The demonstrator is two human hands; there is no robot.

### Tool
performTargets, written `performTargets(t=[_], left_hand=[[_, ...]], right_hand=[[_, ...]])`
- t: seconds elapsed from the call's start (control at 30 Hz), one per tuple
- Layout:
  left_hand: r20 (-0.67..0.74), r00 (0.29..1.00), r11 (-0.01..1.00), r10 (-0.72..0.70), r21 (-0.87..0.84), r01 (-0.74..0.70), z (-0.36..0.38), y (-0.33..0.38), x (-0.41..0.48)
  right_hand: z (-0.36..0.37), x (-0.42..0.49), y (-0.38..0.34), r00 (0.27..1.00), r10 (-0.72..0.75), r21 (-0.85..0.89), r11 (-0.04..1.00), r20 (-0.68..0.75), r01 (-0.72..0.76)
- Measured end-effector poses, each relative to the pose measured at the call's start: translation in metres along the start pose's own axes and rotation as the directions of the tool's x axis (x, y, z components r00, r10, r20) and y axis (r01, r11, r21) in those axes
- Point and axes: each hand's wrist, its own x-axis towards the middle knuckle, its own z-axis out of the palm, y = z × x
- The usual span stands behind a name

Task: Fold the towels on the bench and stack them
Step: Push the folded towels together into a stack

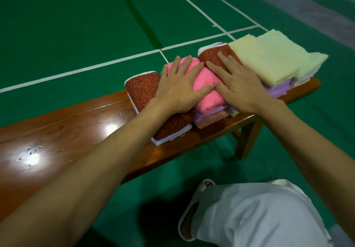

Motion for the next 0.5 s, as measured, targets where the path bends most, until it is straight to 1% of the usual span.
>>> performTargets(t=[0.1, 0.17, 0.27, 0.37, 0.5], left_hand=[[-0.006, 1.000, 1.000, 0.010, 0.002, -0.010, -0.003, 0.001, 0.000], [0.006, 1.000, 1.000, 0.017, 0.008, -0.017, -0.009, 0.003, -0.001], [0.007, 1.000, 0.998, 0.019, -0.055, -0.019, -0.024, 0.003, -0.008], [-0.066, 0.997, 0.993, 0.040, -0.112, -0.047, -0.044, -0.001, -0.025], [-0.140, 0.990, 0.996, 0.017, -0.088, -0.030, -0.069, -0.023, -0.059]], right_hand=[[-0.005, 0.000, -0.002, 1.000, 0.011, 0.012, 1.000, 0.008, -0.012], [-0.012, -0.001, -0.002, 1.000, 0.022, 0.054, 0.998, 0.013, -0.023], [-0.029, -0.005, -0.011, 1.000, 0.021, 0.138, 0.990, -0.013, -0.019], [-0.049, -0.010, -0.031, 0.995, -0.013, 0.150, 0.988, -0.100, 0.028], [-0.063, -0.007, -0.071, 0.987, -0.087, 0.123, 0.987, -0.132, 0.103]])
